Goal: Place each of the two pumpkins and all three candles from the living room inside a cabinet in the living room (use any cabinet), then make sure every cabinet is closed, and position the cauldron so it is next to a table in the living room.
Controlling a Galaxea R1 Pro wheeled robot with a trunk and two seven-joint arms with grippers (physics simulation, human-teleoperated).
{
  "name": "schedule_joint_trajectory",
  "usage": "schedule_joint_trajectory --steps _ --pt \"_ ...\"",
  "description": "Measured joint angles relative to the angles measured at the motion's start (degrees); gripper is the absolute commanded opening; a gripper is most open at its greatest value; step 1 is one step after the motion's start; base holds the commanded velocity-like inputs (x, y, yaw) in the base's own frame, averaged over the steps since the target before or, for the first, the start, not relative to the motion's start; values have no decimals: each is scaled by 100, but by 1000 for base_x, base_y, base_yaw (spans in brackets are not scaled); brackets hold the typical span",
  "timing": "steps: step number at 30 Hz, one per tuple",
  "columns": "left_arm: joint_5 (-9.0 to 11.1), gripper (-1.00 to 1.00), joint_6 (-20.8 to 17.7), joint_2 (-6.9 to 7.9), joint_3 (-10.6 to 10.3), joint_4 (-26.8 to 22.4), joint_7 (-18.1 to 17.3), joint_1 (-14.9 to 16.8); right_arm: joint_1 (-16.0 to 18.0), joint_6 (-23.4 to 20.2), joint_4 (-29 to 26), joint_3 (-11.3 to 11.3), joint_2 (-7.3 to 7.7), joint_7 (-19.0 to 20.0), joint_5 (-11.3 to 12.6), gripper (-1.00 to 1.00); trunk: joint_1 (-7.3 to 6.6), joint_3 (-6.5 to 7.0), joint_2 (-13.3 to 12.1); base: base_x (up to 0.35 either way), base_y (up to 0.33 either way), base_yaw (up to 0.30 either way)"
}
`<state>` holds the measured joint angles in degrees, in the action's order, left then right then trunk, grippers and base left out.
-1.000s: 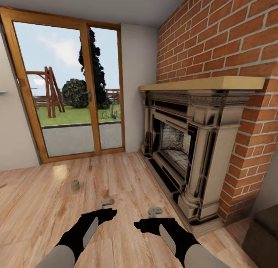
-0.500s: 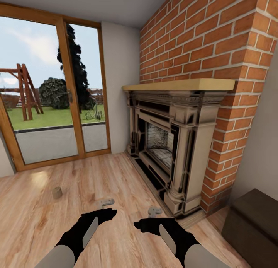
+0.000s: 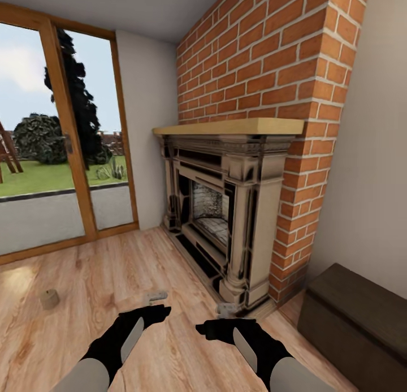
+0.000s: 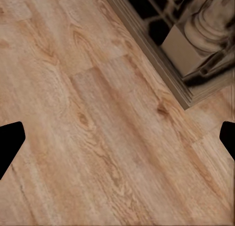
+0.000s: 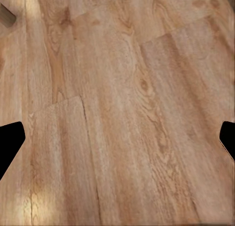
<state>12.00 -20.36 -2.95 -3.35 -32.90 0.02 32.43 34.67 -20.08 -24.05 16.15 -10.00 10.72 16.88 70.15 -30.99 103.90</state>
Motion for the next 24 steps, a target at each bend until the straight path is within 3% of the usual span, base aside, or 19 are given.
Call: schedule_joint_trajectory --steps 24 --pt "-10 100 1 -7 -33 6 1 0 0 8 0 0 0 -7 -1 100 0 106 0 0 0 -283"
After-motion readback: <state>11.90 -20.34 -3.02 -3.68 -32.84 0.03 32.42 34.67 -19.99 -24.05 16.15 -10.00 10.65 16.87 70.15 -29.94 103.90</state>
